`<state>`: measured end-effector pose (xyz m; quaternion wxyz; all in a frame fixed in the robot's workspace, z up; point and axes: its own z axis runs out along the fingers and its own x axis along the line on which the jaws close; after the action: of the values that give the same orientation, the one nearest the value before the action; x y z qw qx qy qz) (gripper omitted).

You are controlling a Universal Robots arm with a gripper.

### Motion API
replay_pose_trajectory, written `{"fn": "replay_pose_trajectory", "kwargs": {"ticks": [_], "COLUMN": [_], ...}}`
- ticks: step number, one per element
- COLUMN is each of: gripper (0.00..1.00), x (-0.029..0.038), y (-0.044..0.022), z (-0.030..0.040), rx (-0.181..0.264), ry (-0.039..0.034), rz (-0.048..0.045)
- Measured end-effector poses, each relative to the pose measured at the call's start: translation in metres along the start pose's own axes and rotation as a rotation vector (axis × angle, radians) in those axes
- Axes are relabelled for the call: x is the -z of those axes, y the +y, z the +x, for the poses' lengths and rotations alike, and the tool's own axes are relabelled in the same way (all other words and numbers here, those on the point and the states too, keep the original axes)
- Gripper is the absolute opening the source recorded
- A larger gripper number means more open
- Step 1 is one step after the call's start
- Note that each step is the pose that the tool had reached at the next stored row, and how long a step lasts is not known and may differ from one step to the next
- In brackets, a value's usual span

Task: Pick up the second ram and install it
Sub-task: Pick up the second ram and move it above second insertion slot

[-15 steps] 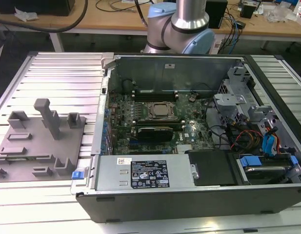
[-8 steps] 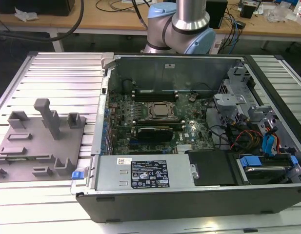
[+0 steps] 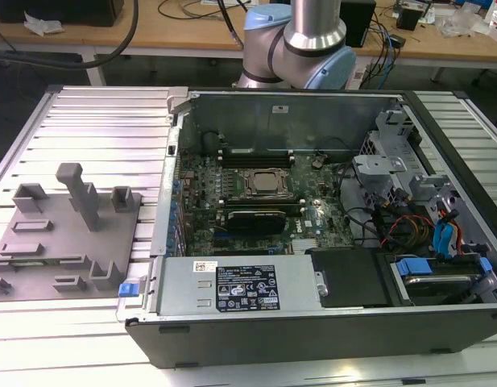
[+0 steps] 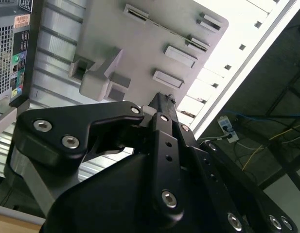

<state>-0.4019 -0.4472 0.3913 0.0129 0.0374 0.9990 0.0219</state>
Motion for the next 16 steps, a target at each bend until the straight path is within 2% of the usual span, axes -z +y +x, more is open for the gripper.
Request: {"fn": "replay_pose_trajectory", "kwargs": {"ticks": [3, 5, 8, 12, 14, 16], "gripper": [0.11, 0.11, 0.11, 0.11, 0.11, 0.11], "x": [0.0000, 0.0000, 0.0000, 0.0000, 0.0000, 0.0000], "y": [0.0000, 0.0000, 0.0000, 0.0000, 0.0000, 0.0000], "z": [0.0000, 0.0000, 0.0000, 0.0000, 0.0000, 0.0000], "rx": [0.002, 0.021, 0.064, 0.143, 0.199, 0.221], "ry": [0.0000, 0.0009, 0.0029, 0.0064, 0.0089, 0.0100], "rz": [-0.0001, -0.0005, -0.0016, -0.0035, -0.0049, -0.0054]}}
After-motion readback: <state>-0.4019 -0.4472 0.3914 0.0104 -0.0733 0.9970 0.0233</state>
